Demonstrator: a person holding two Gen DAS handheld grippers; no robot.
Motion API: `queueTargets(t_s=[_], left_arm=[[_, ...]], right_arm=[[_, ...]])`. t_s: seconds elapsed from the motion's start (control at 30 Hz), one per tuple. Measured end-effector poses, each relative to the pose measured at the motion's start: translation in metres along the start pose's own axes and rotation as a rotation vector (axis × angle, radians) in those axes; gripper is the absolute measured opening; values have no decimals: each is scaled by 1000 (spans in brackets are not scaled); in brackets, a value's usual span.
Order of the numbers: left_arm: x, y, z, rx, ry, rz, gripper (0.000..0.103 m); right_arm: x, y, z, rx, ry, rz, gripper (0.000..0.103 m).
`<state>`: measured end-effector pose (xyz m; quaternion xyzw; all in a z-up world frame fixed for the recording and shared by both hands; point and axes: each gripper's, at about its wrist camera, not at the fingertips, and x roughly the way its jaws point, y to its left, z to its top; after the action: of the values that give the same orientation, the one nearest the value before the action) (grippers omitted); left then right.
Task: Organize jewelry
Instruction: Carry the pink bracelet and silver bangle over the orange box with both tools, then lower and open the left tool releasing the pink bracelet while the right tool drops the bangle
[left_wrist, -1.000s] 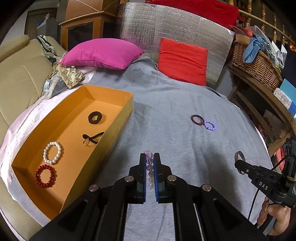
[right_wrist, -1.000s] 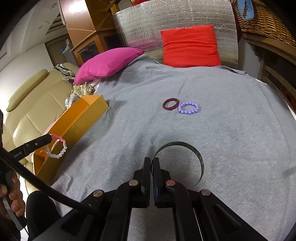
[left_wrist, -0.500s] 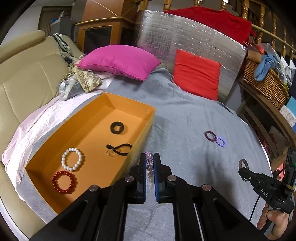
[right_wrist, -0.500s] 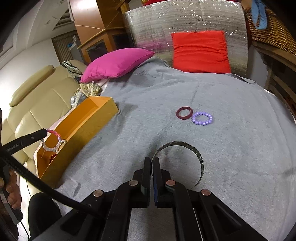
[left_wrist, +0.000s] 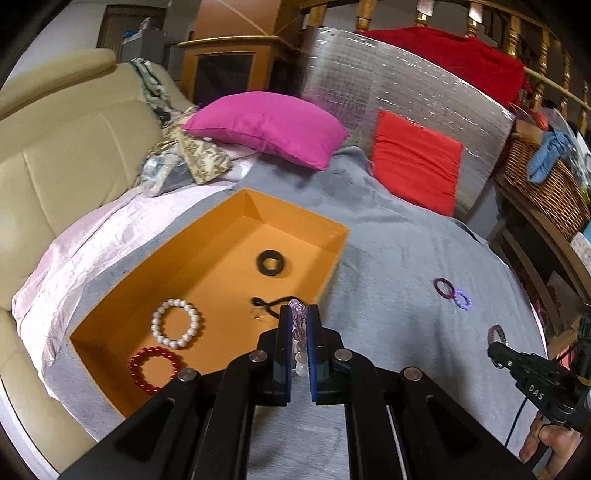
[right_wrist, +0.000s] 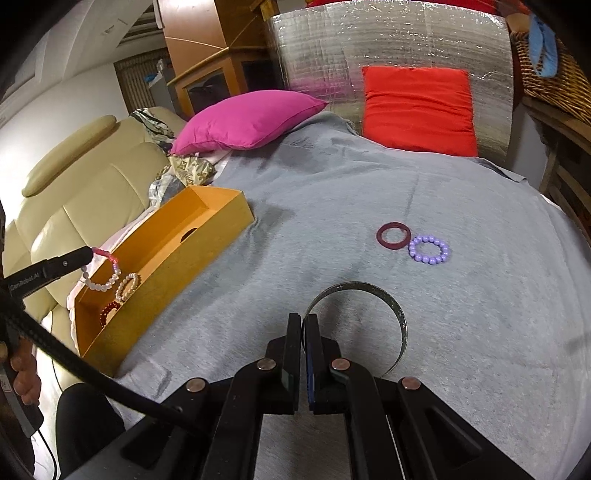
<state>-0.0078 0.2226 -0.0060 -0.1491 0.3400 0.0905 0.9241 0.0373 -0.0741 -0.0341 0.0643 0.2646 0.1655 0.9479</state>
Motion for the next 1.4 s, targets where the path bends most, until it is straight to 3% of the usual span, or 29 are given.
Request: queueTargets(t_s=[0.33,0.63,0.97,1.13,1.4], left_arm=[[11,45,7,-66,11,57,7],[26,52,-6,-45,62,30,7],[39,78,-3,-109,81,65,7],[47,94,8,-137,82,104,7],[62,100,10,-156,103,99,7]], right_arm=[[12,53,43,-111,-41,58,2],[45,124,80,-206,-43,144,2],[120,190,108,-286,56,189,2],[156,202,119,-305,121,173,2],[203,210,135,-311,225,161,2]])
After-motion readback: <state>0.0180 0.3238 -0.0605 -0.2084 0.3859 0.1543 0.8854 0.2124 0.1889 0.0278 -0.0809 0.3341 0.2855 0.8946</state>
